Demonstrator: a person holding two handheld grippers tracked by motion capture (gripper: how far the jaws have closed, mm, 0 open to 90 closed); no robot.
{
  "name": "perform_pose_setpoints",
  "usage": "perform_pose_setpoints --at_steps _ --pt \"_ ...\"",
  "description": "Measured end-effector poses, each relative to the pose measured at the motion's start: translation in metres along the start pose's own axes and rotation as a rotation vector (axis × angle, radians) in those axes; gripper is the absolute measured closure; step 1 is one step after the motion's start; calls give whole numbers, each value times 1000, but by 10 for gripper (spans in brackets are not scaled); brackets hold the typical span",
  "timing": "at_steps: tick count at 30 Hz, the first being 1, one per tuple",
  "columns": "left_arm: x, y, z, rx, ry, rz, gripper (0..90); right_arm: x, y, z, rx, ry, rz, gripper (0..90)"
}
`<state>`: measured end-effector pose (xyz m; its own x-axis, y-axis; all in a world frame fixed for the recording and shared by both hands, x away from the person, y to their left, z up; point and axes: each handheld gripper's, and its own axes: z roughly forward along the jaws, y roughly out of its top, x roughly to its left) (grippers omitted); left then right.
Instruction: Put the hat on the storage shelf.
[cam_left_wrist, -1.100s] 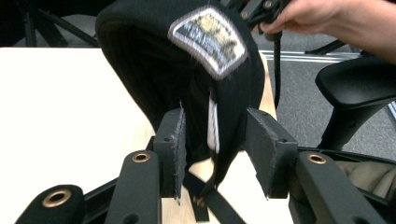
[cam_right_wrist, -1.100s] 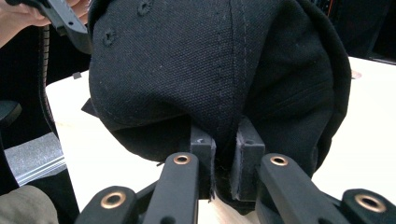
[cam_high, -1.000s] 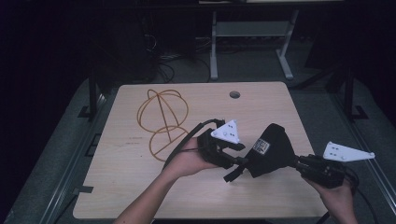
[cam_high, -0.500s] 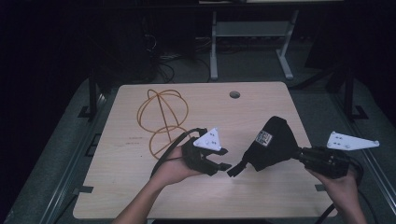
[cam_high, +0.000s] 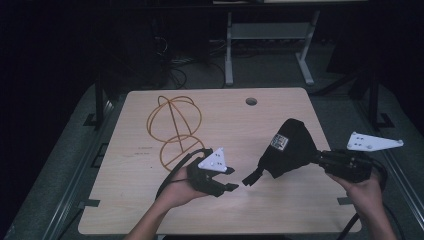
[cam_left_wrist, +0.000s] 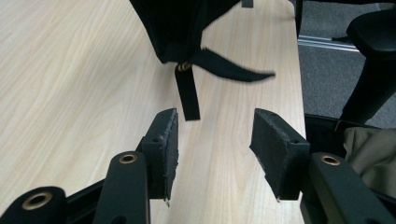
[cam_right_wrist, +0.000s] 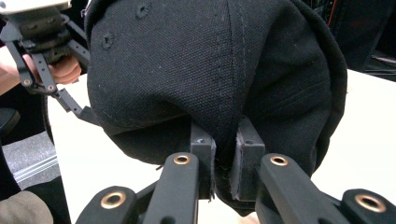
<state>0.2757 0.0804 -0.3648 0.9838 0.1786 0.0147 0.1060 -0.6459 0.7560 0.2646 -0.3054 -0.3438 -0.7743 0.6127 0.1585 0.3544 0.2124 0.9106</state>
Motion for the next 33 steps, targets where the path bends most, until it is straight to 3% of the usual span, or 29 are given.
perform_pose_setpoints --at_steps 11,23,26,33 --pt "-5 -23 5 29 30 -1 473 0 20 9 8 9 -22 812" --pt "-8 -35 14 68 47 5 422 2 48 18 8 29 -55 812" --pt "-8 -38 15 54 34 -18 419 1 54 22 6 36 -55 812" --pt "-8 -42 17 68 42 -17 393 2 67 31 2 49 -60 812"
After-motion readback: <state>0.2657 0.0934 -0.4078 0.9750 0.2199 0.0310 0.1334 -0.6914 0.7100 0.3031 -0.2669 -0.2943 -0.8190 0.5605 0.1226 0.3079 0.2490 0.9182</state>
